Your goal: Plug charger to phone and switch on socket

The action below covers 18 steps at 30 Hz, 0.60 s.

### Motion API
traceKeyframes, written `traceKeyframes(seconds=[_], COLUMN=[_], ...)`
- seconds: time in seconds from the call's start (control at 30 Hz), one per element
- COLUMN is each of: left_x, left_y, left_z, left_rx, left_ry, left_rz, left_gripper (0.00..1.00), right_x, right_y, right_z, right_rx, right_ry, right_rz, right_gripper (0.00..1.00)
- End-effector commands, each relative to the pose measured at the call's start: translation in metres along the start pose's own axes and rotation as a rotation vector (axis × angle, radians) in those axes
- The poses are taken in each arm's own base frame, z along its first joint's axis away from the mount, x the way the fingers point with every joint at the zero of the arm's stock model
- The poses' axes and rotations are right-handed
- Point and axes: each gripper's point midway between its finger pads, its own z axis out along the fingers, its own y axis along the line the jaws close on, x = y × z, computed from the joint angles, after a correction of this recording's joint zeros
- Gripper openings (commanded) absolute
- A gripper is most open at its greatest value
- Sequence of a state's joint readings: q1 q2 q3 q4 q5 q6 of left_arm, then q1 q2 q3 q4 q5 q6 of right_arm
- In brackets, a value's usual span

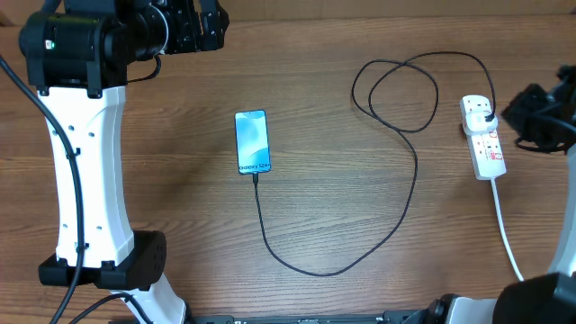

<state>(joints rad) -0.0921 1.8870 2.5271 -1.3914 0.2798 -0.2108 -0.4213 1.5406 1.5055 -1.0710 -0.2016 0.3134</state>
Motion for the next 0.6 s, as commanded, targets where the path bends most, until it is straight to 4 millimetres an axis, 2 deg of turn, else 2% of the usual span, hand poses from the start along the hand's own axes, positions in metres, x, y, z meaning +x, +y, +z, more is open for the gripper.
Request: traceKeyframes(seconds=[0.0,0.1,0.2,0.47,0.57], left_x=[-0.004,-0.004,-0.004,-0.003,-0.004], left_y=[-0.001,-0.001,-0.001,-0.001,-0.001], left_z=[-0.004,-0.004,-0.004,-0.004,-0.004], left_rx=[0.001,0.001,0.001,0.001,0.001], left_ry=[-0.017,-0.017,-0.017,-0.016,-0.017], left_rz=[0.0,0.001,0.001,0.001,0.0], left_gripper=[1.0,1.0,1.0,0.99,1.0], right_x=[-0.019,-0.029,-0.034,-0.036,-0.032], right_y=[-0.02,-0.033,-0.047,-0.064,-0.069], right_z=[0.007,0.015,0.033,0.091,0.105], right_rx=[0.026,0.04,0.059,0.074,0.077], right_ry=[-0.027,-0.038,-0.02,0.046,0.075], right_rz=[0.038,0.067,0.094,0.115,0.127], right_gripper=[0.04,0.04,0.04,0.04,0.04])
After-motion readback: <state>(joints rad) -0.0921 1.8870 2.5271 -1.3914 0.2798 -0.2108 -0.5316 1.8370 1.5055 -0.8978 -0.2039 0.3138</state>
